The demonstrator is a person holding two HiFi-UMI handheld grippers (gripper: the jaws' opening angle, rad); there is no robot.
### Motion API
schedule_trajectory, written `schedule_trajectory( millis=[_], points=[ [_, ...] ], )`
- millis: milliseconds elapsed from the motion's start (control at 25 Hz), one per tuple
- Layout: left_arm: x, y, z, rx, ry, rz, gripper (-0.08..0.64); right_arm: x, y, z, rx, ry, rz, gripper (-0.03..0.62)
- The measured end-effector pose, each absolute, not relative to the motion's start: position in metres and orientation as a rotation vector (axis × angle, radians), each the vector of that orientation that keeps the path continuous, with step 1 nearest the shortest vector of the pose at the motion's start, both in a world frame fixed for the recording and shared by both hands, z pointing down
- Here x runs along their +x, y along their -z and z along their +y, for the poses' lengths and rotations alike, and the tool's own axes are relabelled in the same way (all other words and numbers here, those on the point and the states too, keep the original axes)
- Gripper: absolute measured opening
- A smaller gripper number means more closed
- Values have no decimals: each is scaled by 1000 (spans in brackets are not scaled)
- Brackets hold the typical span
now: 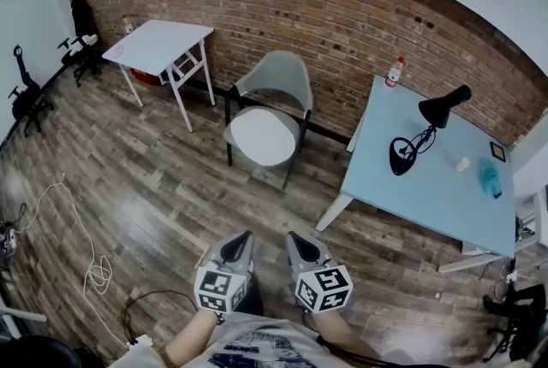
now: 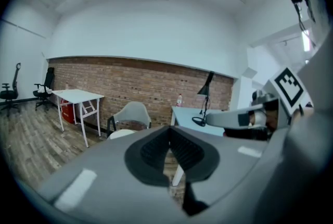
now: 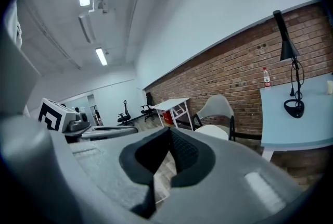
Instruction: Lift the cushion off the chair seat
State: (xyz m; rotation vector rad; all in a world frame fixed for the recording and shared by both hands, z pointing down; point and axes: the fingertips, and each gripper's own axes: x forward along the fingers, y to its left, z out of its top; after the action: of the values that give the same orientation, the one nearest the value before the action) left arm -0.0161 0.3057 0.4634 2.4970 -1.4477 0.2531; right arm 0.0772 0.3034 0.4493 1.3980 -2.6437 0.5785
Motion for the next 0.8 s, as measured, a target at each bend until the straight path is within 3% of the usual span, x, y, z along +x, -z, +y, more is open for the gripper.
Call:
schedule_trajectory(
  millis=[480, 800],
  points=[
    [-104, -473, 116, 2478, -277, -1399, -9, -2, -453, 111, 1426, -631, -2591, -2],
    [-153, -466, 40, 2485, -264, -1406, -8, -30, -444, 39, 1499, -621, -2563, -2]
  ],
)
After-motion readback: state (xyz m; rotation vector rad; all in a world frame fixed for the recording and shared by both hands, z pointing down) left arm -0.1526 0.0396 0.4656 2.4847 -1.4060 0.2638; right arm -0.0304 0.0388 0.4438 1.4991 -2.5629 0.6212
